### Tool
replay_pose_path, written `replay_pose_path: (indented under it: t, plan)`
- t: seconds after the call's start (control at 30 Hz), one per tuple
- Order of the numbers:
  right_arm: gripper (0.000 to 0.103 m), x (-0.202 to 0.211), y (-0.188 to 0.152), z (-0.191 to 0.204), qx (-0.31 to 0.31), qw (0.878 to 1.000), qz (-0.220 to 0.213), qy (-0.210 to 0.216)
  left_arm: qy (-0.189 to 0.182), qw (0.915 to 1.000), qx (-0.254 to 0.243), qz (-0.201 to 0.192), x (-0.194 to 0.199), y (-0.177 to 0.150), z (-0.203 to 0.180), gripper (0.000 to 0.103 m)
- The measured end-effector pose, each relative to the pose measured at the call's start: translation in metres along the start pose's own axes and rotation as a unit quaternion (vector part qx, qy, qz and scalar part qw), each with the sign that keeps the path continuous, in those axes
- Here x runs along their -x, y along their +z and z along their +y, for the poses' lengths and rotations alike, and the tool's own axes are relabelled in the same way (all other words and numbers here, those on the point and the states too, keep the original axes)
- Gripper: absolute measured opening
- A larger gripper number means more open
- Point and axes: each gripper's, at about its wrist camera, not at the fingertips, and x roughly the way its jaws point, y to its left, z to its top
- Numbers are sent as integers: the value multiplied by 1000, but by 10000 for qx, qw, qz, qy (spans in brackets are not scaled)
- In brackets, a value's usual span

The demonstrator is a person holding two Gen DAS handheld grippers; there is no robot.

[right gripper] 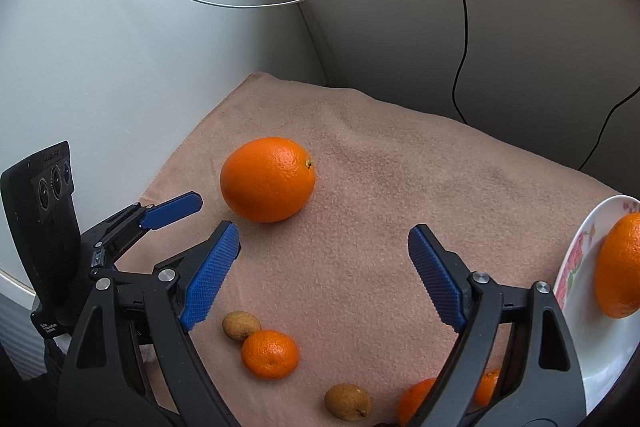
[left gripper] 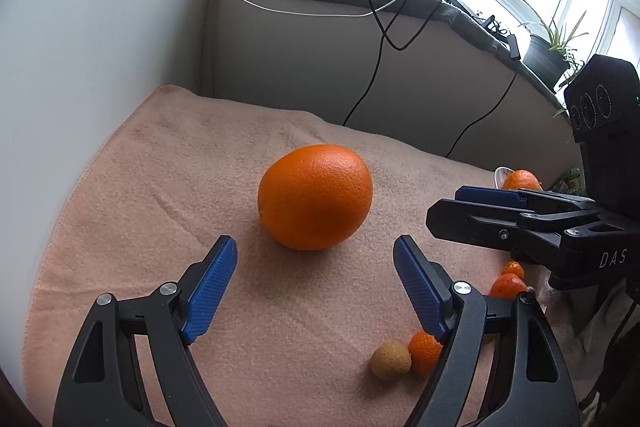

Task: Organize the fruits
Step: 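Close the right tool's fingers around the second large orange, then lift the second orange with the right tool and carry it to the plate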

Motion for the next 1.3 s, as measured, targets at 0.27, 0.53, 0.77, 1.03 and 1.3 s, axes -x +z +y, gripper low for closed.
replay_pose_path:
  t: [0.27, 0.53, 0.77, 1.03, 1.3]
  plan:
    - [89, -29, 15, 2, -241, 9991, 206, 287, -171, 9997, 62, 150, -11, 3, 8, 81]
    - [89, -52, 26, 10, -225, 9983, 374, 377, -289, 9992, 118, 242, -21, 8, 10, 81]
    - [89, -66, 31, 17, -234, 9973, 440, 531, -365, 9988, 150, 305, -24, 8, 14, 81]
    - [83, -77, 31, 20, -282, 9954, 545, 742, -419, 9983, 152, 372, -26, 12, 20, 76]
    - [78, -74, 29, 24, -268, 9954, 544, 744, -359, 9986, 155, 343, -21, 10, 24, 71]
